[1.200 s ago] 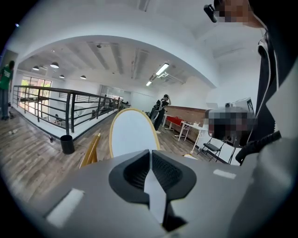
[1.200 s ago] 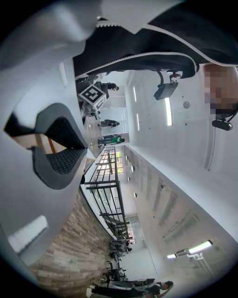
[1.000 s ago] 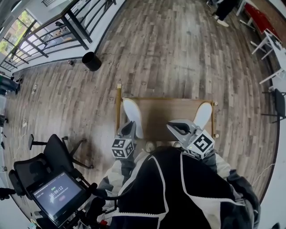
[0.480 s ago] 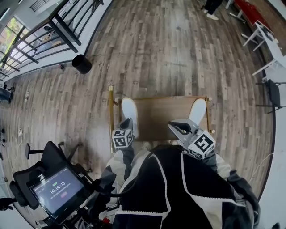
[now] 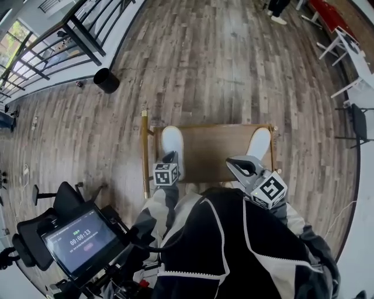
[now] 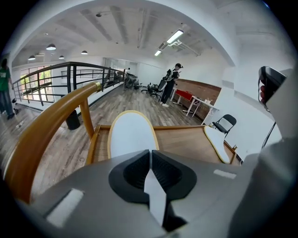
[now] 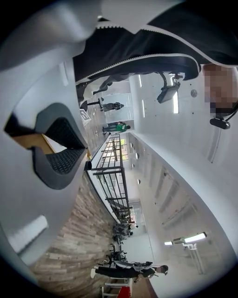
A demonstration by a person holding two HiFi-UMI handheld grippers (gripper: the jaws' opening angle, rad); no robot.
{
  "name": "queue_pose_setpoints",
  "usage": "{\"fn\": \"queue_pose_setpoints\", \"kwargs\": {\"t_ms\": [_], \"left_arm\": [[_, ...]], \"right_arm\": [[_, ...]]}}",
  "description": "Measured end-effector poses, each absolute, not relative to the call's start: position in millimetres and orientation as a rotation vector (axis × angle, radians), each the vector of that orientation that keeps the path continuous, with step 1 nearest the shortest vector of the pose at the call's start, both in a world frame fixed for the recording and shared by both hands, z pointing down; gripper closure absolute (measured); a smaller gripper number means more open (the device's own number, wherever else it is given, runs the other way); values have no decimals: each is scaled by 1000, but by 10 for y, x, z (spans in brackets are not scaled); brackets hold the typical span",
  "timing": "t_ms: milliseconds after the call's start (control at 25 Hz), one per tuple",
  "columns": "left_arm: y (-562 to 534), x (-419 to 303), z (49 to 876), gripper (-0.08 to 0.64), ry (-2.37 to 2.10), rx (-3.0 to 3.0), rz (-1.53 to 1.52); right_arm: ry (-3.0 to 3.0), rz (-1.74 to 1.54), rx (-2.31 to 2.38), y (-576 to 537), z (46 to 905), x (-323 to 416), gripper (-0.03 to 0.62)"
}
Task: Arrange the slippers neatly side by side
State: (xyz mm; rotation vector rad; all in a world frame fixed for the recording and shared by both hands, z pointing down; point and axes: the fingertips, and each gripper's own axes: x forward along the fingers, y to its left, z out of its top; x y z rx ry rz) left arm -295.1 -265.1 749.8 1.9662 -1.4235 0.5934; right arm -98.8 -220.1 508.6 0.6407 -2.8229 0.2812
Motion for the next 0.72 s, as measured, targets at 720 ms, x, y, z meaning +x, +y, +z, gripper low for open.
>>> {"fn": "queue_pose_setpoints", "kwargs": {"t_ms": [720], "left_arm": [[-2812,-2963,7766,482,-1344,1919,754]], "right_arm": [[-2802,298,652,-2120,5099,-961,588]]}}
